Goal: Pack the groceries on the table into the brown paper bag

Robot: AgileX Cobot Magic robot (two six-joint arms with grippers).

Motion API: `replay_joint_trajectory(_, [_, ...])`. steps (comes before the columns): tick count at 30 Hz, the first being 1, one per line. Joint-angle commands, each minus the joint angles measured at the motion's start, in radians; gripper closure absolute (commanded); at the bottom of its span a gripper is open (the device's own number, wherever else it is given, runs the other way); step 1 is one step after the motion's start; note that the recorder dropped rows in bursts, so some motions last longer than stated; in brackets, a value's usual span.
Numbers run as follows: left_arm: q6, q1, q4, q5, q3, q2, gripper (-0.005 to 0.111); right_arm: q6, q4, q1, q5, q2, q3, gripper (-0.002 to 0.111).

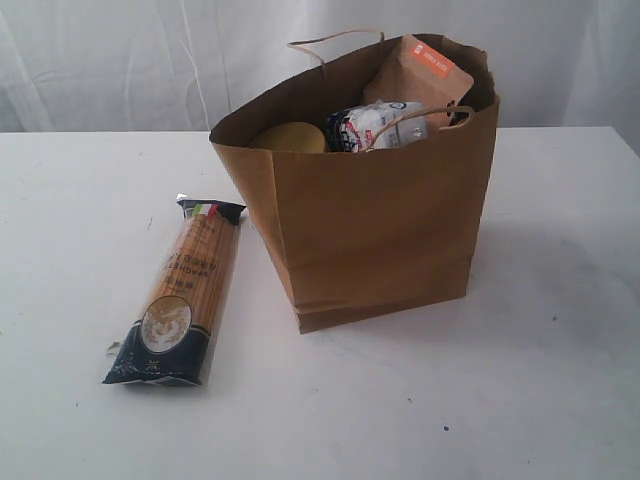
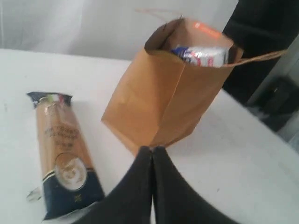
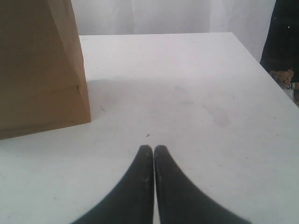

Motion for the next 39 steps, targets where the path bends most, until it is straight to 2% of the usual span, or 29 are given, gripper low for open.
replay_joint_trajectory(1, [0.039, -0.004, 0.147, 0.139, -0.142, 0.18, 0.107, -0.012, 0.001, -0.004, -0.003, -0.006, 0.005, 0.107])
replay_joint_trajectory(5, [0.039, -0.004, 0.274, 0.042, -0.19, 0.323, 0.107, -0.012, 0.001, -0.004, -0.003, -0.006, 0.005, 0.107])
replay_joint_trajectory(11, [0.051, -0.004, 0.354, -0.019, -0.236, 0.454, 0.107, -0.012, 0.001, -0.004, -0.003, -0.006, 0.005, 0.107])
replay_joint_trajectory(15, [0.053, -0.004, 0.406, -0.013, -0.241, 0.464, 0.107, -0.012, 0.002, -0.004, -0.003, -0.006, 0.005, 0.107])
replay_joint_trajectory(23, [0.053, 0.01, 0.406, 0.078, -0.241, 0.398, 0.107, -0.012, 0.002, -0.004, -0.003, -0.006, 0.005, 0.107])
replay_joint_trajectory(25, [0.053, 0.062, 0.371, 0.069, -0.234, 0.374, 0.107, -0.012, 0.002, -0.004, -0.003, -0.006, 0.005, 0.107])
replay_joint_trajectory(28, [0.055, 0.194, 0.27, 0.059, -0.233, 0.352, 0.107, -0.012, 0.002, -0.004, -0.003, -0.006, 0.005, 0.107])
replay_joint_trajectory(31, [0.16, 0.285, 0.131, 0.05, -0.233, 0.351, 0.107, -0.012, 0.002, -0.004, -0.003, -0.006, 0.005, 0.107])
replay_joint_trajectory(36, [0.449, 0.303, -0.163, 0.039, -0.233, 0.368, 0.103, -0.012, 0.002, -0.004, -0.003, -0.006, 0.005, 0.107])
replay_joint_trajectory(39, [0.527, 0.303, -0.273, 0.042, -0.233, 0.409, 0.083, -0.012, 0.002, -0.004, -0.003, -0.006, 0.005, 0.107])
